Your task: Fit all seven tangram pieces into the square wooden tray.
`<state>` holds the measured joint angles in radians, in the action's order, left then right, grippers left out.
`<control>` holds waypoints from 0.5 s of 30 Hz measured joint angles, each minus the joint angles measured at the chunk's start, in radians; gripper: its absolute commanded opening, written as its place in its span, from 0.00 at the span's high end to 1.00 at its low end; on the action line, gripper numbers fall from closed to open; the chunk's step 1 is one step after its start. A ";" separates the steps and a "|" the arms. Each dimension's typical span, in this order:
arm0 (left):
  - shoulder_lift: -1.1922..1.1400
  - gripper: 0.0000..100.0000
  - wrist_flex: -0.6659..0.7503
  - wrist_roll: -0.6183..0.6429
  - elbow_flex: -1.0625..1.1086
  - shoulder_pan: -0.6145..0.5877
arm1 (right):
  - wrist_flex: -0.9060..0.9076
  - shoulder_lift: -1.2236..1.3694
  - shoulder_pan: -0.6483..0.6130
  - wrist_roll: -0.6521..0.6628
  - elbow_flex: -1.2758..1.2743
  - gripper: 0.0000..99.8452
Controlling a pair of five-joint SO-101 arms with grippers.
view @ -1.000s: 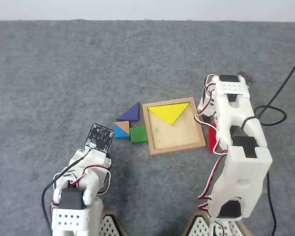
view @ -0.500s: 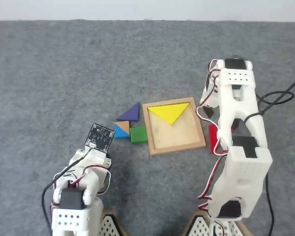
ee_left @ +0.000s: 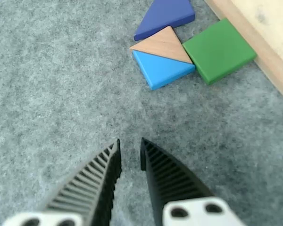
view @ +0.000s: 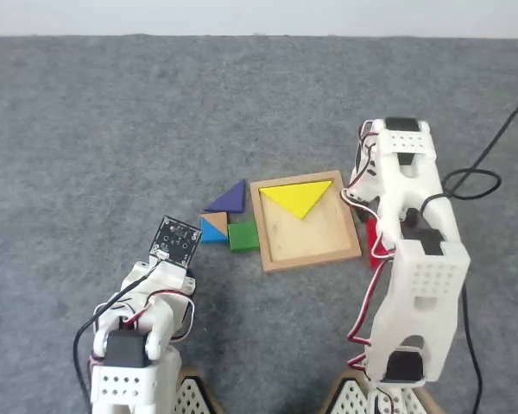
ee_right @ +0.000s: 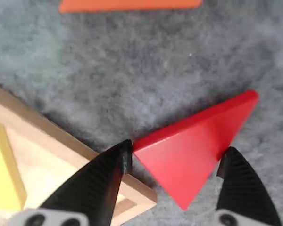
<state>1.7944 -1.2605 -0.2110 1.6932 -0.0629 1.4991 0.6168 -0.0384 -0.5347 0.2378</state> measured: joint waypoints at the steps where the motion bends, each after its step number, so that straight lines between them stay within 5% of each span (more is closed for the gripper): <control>1: 0.000 0.94 0.000 0.000 0.000 0.000 | -0.003 0.005 0.000 0.000 0.000 0.70; 15: 0.000 0.94 0.000 0.000 0.000 0.000 | -0.003 0.035 0.000 0.000 0.000 0.78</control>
<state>1.7944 -1.2605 -0.2110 1.6932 -0.0629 1.4960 0.6521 -0.0384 -0.5347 0.2378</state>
